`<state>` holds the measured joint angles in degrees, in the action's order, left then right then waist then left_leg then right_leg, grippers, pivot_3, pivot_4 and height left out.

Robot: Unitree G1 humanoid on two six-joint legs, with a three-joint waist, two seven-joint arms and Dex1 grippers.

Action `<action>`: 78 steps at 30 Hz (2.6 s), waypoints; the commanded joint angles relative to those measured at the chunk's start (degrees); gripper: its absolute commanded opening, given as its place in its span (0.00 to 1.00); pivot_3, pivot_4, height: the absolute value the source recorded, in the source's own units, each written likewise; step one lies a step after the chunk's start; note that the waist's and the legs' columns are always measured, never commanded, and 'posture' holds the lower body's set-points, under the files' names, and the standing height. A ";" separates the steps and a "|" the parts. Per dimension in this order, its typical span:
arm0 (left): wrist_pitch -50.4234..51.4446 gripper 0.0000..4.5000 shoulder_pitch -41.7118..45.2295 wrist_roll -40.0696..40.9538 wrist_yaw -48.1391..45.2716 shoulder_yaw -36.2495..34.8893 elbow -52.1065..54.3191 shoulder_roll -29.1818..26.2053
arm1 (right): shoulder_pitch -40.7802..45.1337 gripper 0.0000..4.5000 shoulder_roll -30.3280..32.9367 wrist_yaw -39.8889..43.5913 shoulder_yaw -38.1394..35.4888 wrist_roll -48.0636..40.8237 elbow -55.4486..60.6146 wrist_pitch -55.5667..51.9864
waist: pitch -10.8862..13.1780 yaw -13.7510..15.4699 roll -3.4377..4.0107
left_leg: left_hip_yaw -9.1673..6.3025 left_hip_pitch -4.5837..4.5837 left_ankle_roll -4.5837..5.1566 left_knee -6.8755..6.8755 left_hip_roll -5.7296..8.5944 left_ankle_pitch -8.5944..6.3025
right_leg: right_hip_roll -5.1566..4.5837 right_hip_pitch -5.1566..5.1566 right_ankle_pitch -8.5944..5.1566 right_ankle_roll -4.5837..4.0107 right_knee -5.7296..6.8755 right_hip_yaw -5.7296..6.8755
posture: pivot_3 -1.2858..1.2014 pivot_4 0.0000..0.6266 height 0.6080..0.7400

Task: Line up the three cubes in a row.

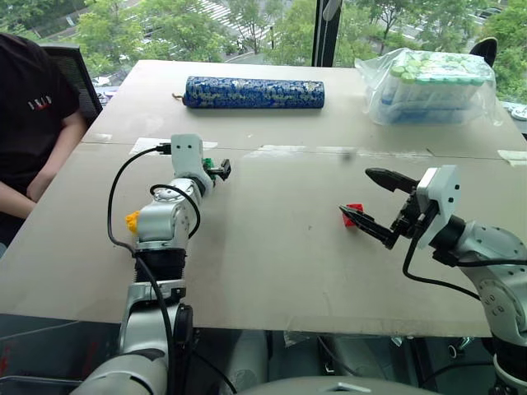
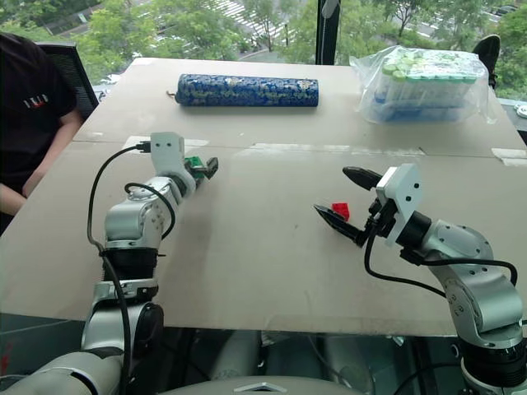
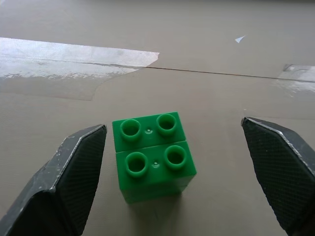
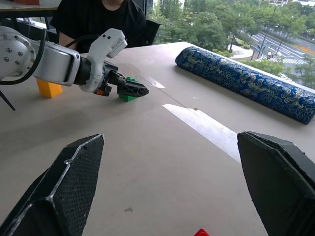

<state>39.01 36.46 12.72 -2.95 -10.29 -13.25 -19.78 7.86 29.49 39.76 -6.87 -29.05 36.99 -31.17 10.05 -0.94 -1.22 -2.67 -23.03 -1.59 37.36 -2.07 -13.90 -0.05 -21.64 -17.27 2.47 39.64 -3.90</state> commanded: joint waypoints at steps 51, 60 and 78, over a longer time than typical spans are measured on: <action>-38.61 0.29 13.96 -6.95 -77.87 28.10 -23.42 -0.59 | -21.06 1.00 15.12 7.86 -18.19 -10.84 6.57 2.03 | 0.03 0.15 0.00 | -0.14 -0.47 0.02 0.10 -0.01 0.01 | 0.08 -0.08 -0.01 0.01 -0.42 0.26 | 0.52 0.24 1.00; -37.89 0.29 13.62 -7.31 -77.69 28.24 -22.65 -0.13 | -21.78 1.00 15.26 7.30 -18.77 -11.14 6.76 2.53 | 0.03 0.16 0.01 | -0.20 -0.50 0.01 0.10 -0.01 0.01 | 0.08 -0.08 -0.01 0.01 -0.42 0.32 | 0.52 0.24 1.00; -34.49 0.29 11.60 -7.91 -76.82 28.46 -20.10 -1.10 | -22.54 1.00 15.48 6.94 -19.57 -10.86 6.66 3.55 | 0.03 0.17 0.01 | -0.22 -0.49 0.01 0.16 -0.01 0.01 | 0.08 -0.08 -0.01 0.01 -0.35 0.33 | 0.52 0.24 1.00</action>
<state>5.28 47.46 4.87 -80.05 18.58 -34.32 -21.01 -14.93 44.65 47.01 -24.64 -39.35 42.13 -28.50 10.08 -0.77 -1.21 -2.89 -23.51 -1.58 37.52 -2.08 -13.89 0.03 -21.71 -17.28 2.48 39.30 -3.56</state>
